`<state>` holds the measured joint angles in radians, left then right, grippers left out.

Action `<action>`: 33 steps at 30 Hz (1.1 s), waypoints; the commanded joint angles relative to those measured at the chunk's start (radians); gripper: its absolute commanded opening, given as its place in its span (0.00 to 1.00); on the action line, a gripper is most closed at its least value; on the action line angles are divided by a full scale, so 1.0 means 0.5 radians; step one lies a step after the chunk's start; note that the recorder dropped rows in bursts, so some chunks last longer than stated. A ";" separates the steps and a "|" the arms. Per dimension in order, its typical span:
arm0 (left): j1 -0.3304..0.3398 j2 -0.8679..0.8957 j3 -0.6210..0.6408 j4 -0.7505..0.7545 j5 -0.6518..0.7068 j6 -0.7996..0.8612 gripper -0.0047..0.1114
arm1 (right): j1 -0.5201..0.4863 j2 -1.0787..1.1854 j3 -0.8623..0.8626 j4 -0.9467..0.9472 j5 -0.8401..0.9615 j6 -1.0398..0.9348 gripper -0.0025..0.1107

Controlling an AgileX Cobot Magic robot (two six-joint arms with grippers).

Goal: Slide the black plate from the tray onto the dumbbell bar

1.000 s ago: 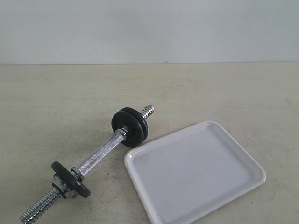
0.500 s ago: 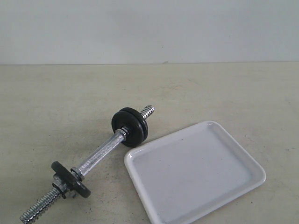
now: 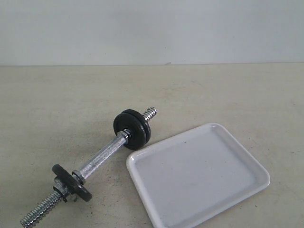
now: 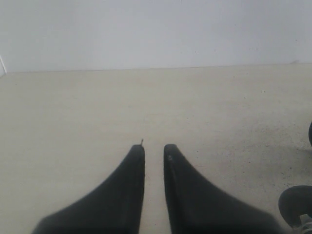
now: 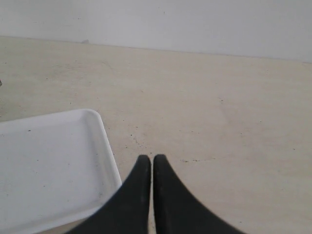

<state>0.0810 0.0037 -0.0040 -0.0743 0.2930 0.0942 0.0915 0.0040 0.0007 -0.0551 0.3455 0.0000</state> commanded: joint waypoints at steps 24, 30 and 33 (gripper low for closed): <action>-0.018 -0.007 0.008 -0.023 0.002 0.009 0.16 | -0.003 -0.008 -0.001 0.018 -0.009 -0.015 0.02; -0.018 -0.007 0.008 -0.023 0.002 0.009 0.16 | -0.003 -0.008 -0.001 0.018 0.004 0.033 0.02; -0.018 -0.007 0.008 -0.023 0.002 0.009 0.16 | -0.003 -0.008 -0.001 0.018 0.009 0.033 0.02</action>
<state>0.0810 0.0037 -0.0040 -0.0743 0.2930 0.0942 0.0915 0.0040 0.0007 -0.0468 0.3521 0.0110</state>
